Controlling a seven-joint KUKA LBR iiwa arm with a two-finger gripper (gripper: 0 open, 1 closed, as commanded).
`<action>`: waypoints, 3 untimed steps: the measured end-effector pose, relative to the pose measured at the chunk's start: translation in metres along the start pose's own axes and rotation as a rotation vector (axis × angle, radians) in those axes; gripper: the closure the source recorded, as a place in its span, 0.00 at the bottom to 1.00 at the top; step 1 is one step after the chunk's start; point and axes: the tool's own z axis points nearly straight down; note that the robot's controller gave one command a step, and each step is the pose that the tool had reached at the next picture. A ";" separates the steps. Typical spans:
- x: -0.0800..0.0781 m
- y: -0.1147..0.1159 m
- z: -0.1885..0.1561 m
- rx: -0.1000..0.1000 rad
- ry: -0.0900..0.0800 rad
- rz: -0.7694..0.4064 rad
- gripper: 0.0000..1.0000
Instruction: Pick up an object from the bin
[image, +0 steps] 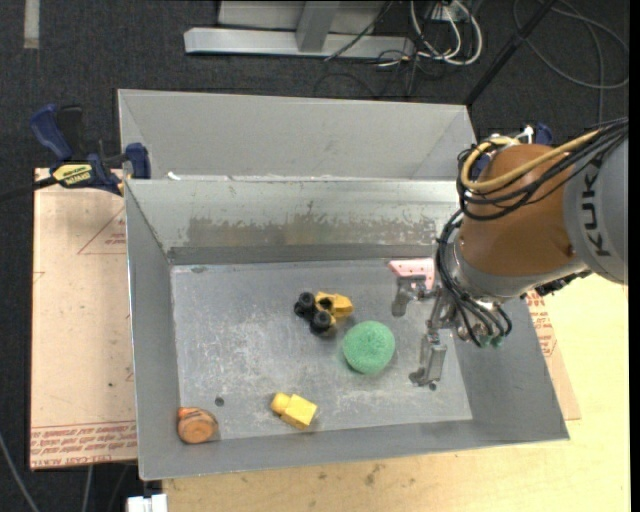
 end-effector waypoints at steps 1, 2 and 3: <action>-0.002 0.000 -0.004 0.001 -0.008 -0.001 0.00; -0.029 0.022 0.045 0.002 -0.016 -0.048 0.00; -0.002 0.053 0.105 0.000 -0.008 0.008 1.00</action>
Offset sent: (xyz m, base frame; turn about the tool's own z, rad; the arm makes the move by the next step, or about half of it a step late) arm 0.0411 0.0370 -0.0822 -0.0769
